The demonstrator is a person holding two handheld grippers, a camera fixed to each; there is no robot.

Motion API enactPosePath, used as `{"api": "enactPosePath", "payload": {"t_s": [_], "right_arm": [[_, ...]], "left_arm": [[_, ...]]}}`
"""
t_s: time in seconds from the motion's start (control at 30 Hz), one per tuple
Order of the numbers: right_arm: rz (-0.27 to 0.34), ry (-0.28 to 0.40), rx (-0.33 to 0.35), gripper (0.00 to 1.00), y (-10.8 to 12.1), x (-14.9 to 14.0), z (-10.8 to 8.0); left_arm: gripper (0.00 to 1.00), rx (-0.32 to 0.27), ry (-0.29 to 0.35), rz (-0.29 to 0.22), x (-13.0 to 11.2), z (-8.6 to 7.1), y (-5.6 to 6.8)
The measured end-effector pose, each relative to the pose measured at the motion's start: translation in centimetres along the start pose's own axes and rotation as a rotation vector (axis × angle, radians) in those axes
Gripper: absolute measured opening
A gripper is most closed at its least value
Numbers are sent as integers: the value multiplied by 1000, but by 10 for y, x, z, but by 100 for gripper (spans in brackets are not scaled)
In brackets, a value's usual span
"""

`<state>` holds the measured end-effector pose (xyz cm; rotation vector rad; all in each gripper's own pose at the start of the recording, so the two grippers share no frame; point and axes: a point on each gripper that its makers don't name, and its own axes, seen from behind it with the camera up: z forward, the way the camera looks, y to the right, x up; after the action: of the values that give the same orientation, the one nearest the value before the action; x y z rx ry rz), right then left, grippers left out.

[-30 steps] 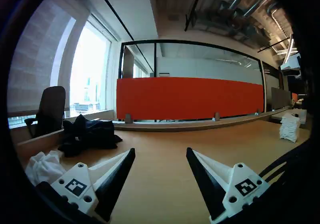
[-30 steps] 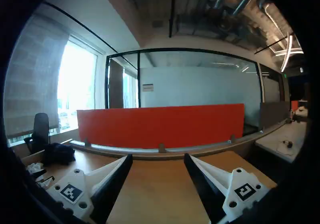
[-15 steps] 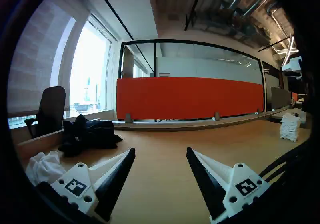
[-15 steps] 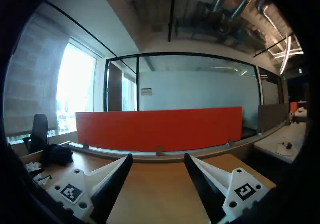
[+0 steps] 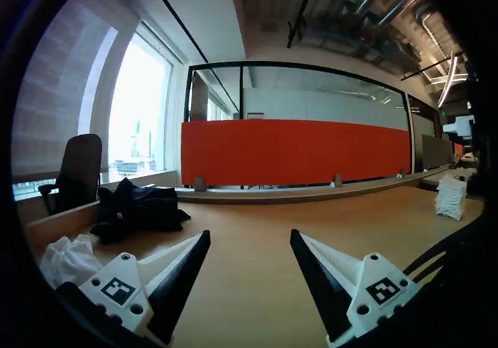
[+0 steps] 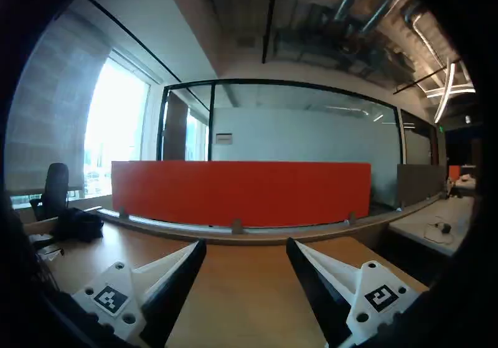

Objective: Fold towel

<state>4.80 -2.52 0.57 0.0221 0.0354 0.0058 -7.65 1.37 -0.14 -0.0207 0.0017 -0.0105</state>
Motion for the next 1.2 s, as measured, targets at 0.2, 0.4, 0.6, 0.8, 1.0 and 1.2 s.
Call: {"api": "enactPosePath", "payload": {"t_s": [0.2, 0.4, 0.6, 0.8, 1.0, 1.2], "right_arm": [[11, -1, -9, 99, 13, -17, -1], [18, -4, -10, 99, 18, -40, -3], [18, -14, -30, 99, 26, -63, -7], [35, -25, -31, 99, 32, -88, -11], [49, -35, -42, 99, 42, -109, -11], [50, -35, -27, 99, 40, -119, -11]], "left_arm": [[95, 0, 0, 1, -1, 0, 0], [95, 0, 0, 0, -1, 0, 1], [95, 0, 0, 0, -1, 0, 1], [95, 0, 0, 0, -1, 0, 0], [95, 0, 0, 0, -1, 0, 1], [95, 0, 0, 0, -1, 0, 1]]}}
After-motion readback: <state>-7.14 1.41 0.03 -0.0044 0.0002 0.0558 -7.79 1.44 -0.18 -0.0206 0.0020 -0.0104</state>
